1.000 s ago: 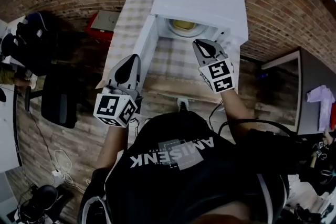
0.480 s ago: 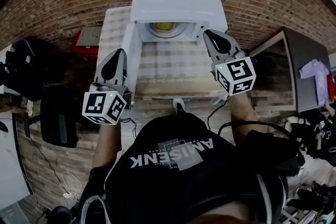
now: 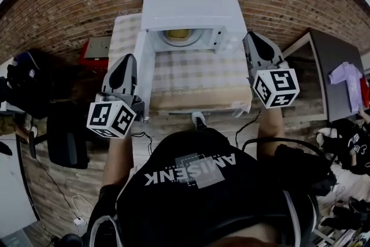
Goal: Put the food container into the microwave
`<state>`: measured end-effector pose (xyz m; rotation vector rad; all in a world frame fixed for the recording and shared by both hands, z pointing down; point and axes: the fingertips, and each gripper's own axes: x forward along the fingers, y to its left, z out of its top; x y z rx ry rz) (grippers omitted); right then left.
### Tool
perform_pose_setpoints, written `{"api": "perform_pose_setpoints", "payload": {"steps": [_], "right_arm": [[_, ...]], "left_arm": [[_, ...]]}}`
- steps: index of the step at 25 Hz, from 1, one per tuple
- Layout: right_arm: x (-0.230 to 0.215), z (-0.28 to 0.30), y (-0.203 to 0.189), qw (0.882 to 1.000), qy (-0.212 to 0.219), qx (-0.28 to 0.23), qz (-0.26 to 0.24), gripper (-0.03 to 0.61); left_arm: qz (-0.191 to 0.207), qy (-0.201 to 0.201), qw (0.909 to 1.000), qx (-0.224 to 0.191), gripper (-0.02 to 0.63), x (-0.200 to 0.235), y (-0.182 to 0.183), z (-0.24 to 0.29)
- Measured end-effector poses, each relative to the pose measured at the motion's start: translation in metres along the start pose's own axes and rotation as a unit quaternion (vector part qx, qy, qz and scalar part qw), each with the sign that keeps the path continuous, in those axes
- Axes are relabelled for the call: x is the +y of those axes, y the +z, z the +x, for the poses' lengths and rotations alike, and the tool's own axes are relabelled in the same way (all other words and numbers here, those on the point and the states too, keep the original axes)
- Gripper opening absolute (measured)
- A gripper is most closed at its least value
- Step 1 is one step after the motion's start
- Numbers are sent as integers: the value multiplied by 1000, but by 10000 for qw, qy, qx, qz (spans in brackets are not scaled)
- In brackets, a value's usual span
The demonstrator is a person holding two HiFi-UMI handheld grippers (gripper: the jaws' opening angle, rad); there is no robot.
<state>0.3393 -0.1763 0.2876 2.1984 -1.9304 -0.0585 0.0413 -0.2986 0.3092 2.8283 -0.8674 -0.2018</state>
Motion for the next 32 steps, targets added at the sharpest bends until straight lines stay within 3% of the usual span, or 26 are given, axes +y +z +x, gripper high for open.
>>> {"api": "perform_pose_setpoints", "payload": {"steps": [8,32], "right_arm": [[-5,1,9,9995,-216,-31,-215,40],[-19,4,13,9989,-449,-98,-133,40]], "left_arm": [[117,118,9998,-81,11,8,3,3],[153,46,9998,-75,11,13,5,14]]}}
